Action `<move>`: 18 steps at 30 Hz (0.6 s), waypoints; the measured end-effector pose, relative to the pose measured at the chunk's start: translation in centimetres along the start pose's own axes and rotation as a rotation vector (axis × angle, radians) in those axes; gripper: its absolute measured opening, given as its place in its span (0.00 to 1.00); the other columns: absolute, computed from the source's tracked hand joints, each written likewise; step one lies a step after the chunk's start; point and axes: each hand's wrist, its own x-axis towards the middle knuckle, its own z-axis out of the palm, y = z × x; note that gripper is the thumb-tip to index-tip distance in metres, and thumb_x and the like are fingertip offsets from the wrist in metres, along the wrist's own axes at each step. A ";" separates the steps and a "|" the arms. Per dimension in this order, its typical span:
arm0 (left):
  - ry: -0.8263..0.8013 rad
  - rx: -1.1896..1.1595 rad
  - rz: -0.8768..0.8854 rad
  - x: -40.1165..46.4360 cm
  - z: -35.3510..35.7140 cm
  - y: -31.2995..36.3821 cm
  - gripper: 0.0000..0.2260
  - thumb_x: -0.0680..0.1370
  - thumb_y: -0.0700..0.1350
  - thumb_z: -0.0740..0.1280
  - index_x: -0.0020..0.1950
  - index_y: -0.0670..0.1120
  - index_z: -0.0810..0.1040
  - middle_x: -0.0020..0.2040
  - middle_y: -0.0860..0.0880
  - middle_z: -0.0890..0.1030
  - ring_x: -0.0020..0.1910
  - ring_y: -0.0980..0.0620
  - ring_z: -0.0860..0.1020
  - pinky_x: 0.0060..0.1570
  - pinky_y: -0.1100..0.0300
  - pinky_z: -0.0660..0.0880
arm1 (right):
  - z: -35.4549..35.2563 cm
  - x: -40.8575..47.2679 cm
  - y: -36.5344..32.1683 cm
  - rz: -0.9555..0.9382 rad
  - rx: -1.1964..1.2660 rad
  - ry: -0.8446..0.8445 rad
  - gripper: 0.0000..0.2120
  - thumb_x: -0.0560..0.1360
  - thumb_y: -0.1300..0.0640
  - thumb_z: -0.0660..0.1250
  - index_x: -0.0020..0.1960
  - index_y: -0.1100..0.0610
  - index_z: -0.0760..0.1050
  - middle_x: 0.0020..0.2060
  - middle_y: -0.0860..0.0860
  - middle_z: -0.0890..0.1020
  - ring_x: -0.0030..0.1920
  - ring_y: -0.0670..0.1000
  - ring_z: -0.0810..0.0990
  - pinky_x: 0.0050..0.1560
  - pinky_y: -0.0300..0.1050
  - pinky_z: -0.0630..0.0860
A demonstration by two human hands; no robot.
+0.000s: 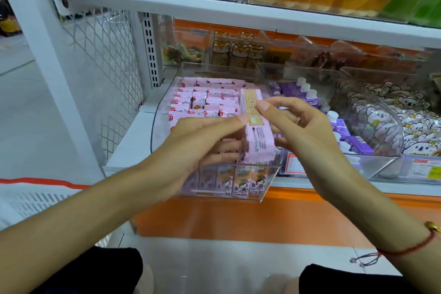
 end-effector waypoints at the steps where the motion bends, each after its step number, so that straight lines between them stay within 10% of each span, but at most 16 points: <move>1: -0.013 -0.019 -0.050 0.1 -0.1 0.2 0.19 0.65 0.54 0.73 0.51 0.46 0.85 0.46 0.49 0.86 0.43 0.55 0.85 0.38 0.67 0.79 | 0.1 0.0 0.1 0.009 -0.007 -0.003 0.15 0.70 0.49 0.71 0.52 0.57 0.78 0.32 0.53 0.83 0.32 0.45 0.81 0.34 0.39 0.78; 8: -0.012 0.015 -0.108 0.6 -1.1 0.3 0.15 0.66 0.55 0.73 0.48 0.48 0.86 0.47 0.48 0.86 0.44 0.54 0.85 0.38 0.66 0.79 | 0.4 0.1 0.4 0.022 -0.006 -0.032 0.12 0.73 0.52 0.70 0.51 0.59 0.75 0.27 0.48 0.80 0.26 0.43 0.77 0.27 0.36 0.75; 18: 0.090 0.298 0.312 0.2 -1.1 -0.4 0.18 0.67 0.51 0.75 0.56 0.53 0.80 0.48 0.54 0.85 0.45 0.57 0.84 0.44 0.68 0.78 | 0.4 -0.3 0.3 -0.175 -0.151 -0.091 0.11 0.77 0.54 0.64 0.59 0.45 0.75 0.44 0.47 0.83 0.45 0.65 0.77 0.44 0.64 0.73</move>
